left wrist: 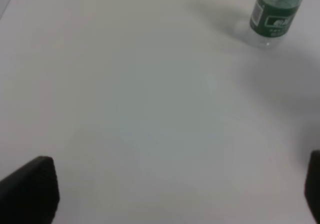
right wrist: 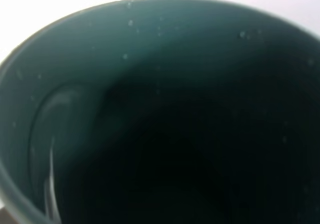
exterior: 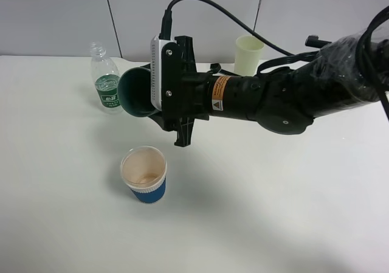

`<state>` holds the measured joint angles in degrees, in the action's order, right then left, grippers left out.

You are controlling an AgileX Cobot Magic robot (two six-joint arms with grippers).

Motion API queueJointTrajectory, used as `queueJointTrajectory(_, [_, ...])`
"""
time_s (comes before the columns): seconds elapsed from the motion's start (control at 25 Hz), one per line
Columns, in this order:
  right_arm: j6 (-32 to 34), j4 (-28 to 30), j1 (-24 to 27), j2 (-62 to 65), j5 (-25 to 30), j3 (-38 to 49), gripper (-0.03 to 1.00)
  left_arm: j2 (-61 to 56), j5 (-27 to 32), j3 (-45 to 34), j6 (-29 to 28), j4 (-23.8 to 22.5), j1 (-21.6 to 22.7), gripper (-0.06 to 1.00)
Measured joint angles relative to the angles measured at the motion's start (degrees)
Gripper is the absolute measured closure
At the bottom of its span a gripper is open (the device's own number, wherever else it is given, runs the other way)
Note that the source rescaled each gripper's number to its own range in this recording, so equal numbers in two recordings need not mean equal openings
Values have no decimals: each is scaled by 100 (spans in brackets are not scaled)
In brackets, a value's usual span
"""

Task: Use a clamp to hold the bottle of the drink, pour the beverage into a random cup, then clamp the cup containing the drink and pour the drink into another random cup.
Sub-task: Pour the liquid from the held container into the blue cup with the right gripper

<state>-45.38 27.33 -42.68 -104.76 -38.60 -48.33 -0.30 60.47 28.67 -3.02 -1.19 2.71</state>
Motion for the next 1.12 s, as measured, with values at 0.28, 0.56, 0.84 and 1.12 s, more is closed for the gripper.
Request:
queueJointTrajectory(0.28, [-582,5,-95,0,49,-4,97,0,0,0,0,0,0,-5])
queueJointTrajectory(0.56, [-1084,5,-181,0,126,-4,97,0,0,0,0,0,0,-5])
queueJointTrajectory(0.84, [-1462,5,-219,0,130,-4,97,0,0,0,0,0,0,-5])
queueJointTrajectory(1.12, [-1925,-1,-219,0,130,-4,97,0,0,0,0,0,0,-5])
